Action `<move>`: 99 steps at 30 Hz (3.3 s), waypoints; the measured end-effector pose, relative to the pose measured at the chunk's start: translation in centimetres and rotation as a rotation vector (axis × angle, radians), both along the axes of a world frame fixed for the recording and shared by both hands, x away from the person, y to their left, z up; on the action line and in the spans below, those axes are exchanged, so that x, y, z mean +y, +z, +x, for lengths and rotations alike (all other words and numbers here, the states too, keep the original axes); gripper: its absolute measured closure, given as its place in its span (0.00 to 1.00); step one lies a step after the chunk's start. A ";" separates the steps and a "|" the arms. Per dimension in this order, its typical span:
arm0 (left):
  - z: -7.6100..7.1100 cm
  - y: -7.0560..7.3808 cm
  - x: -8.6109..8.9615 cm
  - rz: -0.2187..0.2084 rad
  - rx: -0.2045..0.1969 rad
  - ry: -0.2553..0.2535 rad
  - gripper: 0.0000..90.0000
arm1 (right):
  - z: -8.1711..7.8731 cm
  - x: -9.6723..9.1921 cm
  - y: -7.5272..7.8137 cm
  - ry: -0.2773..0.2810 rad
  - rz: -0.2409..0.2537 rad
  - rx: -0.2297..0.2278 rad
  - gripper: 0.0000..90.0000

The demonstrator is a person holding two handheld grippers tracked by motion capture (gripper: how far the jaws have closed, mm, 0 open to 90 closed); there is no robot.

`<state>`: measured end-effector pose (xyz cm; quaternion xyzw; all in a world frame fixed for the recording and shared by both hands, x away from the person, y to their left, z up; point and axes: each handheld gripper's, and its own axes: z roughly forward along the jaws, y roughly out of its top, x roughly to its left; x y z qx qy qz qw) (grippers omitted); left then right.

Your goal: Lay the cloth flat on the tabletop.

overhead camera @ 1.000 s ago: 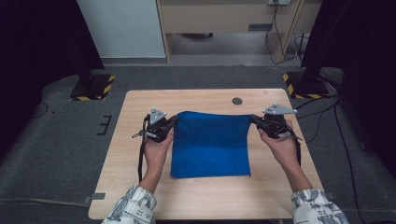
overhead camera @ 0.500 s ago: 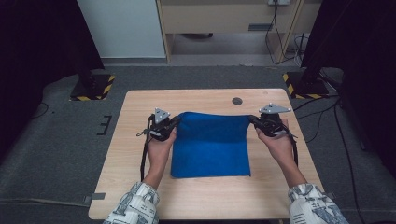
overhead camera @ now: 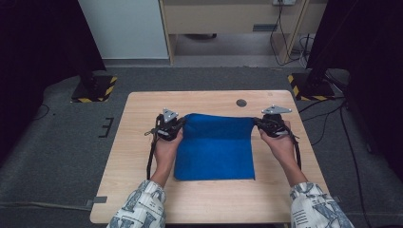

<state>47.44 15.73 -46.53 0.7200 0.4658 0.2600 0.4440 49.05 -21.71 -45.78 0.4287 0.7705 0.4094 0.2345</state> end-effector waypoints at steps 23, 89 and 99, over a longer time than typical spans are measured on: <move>2.1 -1.5 -0.1 0.067 0.040 0.055 0.96 | 1.7 1.3 -1.1 -0.004 -0.043 0.043 0.98; 3.6 -2.5 1.2 0.085 0.047 0.099 0.48 | 4.9 1.5 -2.3 -0.166 -0.035 0.086 0.34; 1.6 -2.9 1.8 0.101 0.043 0.092 0.50 | 5.4 1.2 -3.8 -0.169 -0.112 0.137 0.25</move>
